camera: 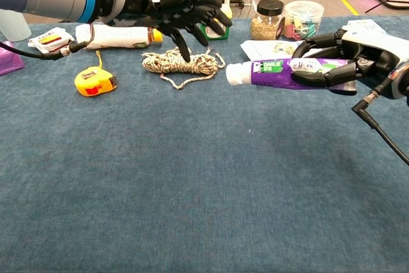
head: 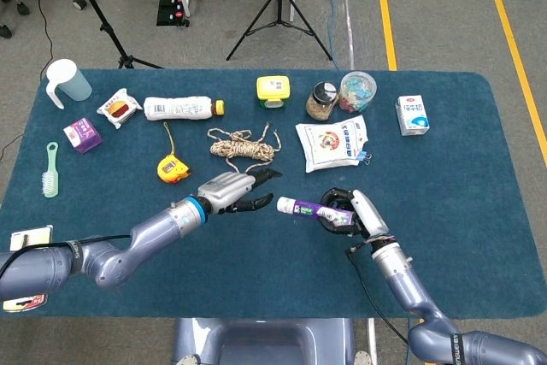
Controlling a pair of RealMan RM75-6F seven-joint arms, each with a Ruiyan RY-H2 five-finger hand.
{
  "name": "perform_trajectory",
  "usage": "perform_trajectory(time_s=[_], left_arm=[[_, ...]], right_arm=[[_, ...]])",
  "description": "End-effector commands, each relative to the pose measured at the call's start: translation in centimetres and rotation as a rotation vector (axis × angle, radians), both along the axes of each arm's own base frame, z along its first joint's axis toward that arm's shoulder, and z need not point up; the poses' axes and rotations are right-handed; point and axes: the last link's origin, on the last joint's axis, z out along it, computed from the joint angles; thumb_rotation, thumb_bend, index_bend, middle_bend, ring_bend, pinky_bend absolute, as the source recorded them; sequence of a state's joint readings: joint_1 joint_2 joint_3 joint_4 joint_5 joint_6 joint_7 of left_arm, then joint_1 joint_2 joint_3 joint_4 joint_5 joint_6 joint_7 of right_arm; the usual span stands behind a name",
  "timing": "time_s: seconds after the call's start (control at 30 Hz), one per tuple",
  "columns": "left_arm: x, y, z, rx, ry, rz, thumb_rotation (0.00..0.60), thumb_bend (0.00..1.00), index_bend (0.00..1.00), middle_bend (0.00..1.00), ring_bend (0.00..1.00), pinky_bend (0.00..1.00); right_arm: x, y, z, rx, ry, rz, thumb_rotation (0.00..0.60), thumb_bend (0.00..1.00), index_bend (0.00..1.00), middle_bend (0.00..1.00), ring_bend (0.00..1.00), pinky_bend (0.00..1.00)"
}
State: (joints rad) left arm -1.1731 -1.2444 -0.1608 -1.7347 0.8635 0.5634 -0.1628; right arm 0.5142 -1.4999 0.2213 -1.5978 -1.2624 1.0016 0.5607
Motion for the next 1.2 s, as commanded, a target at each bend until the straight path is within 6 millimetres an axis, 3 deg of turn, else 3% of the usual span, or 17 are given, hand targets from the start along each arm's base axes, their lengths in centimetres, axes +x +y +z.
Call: perform_trajectory(time_s=[0.03,0.2,0.37,0.47,0.87,1.2], left_arm=[[-0.1,-0.3,-0.3,0.071,-0.046,0.01,0.014,0.39,0.0,0.03,0.08,0.24],[0.0,-0.8,-1.2,0.086,-0.055,0.019,0.008,0.39,0.0,0.0,0.0,0.23],[0.3,-1.0,-1.9,0.063,-0.074,0.049,0.0,0.34,0.0,0.0,0.0,0.05],[0.7,-1.0,-2.3,0.05,-0.108,0.079,0.0,0.3,0.0,0.0,0.0,0.0],[2.2,-0.5,-3.9,0.035,-0.255,0.188,0.0,0.14,0.0,0.0,0.0,0.0],[2.9,0.2,-4.7,-0.04,-0.353,0.325,0.0,0.09,0.0,0.0,0.0,0.0]], right_arm=[[-0.1,0.0,-0.1,0.03,-0.031,-0.025,0.6,0.49,0.72,0.79,0.81,0.92],[-0.1,0.0,-0.1,0.074,-0.09,-0.067,0.6,0.49,0.72,0.79,0.81,0.92],[-0.1,-0.1,0.2,0.106,-0.156,-0.107,0.6,0.49,0.72,0.79,0.81,0.92],[0.1,-0.1,0.4,0.14,-0.212,-0.132,0.6,0.49,0.72,0.79,0.81,0.92],[0.4,-0.1,0.6,0.24,-0.385,-0.195,0.6,0.49,0.72,0.79,0.81,0.92],[0.3,-0.2,0.3,0.293,-0.453,-0.231,0.6,0.49,0.72,0.79,0.81,0.92]])
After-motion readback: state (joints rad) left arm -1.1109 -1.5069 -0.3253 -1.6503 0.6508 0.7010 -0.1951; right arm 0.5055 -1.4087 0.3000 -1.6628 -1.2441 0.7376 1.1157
